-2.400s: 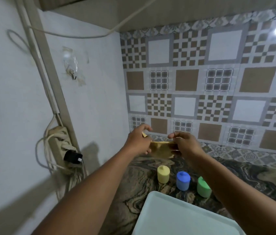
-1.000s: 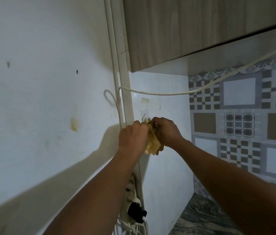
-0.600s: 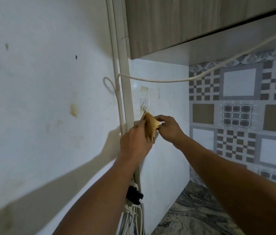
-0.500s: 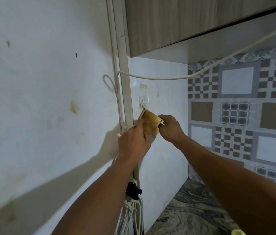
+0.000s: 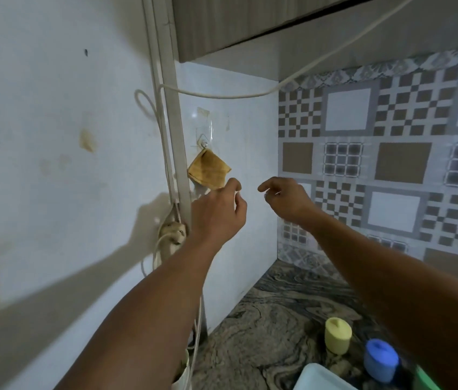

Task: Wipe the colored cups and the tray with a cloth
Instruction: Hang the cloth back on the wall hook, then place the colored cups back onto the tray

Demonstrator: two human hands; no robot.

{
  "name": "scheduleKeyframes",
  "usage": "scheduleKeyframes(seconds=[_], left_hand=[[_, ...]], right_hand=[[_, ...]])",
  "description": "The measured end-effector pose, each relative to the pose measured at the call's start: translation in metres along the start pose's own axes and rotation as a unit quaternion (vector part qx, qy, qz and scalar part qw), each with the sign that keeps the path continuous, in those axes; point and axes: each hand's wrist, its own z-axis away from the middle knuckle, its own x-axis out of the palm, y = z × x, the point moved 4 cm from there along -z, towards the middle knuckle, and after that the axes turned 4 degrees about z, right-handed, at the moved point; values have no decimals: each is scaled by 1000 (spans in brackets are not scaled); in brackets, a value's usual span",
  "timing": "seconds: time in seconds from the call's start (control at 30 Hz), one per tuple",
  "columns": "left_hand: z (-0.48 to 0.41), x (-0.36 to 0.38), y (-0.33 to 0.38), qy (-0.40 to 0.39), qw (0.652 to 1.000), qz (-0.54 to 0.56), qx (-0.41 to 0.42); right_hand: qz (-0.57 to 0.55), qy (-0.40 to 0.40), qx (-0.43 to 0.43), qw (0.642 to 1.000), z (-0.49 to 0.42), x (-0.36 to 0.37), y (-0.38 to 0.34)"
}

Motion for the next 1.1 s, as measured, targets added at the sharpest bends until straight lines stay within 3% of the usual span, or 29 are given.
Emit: scheduleKeyframes(seconds=[0.2, 0.37, 0.5, 0.63, 0.8, 0.97, 1.1], left_hand=[[14, 56, 69, -108, 990, 76, 55], [40, 120, 112, -256, 956, 129, 62], [94, 188, 127, -412, 896, 154, 60], [158, 251, 127, -555, 817, 145, 64], [209, 306, 119, -612, 774, 140, 87], [229, 343, 124, -648, 735, 187, 73], [232, 360, 125, -642, 732, 215, 76]], right_hand=[[26, -3, 79, 997, 48, -50, 55], [57, 6, 146, 988, 85, -77, 125], [110, -14, 199, 974, 130, -72, 192], [255, -132, 263, 921, 176, -41, 263], [368, -247, 277, 852, 224, 0, 316], [376, -261, 302, 837, 233, 25, 343], [366, -227, 308, 848, 226, 29, 342]])
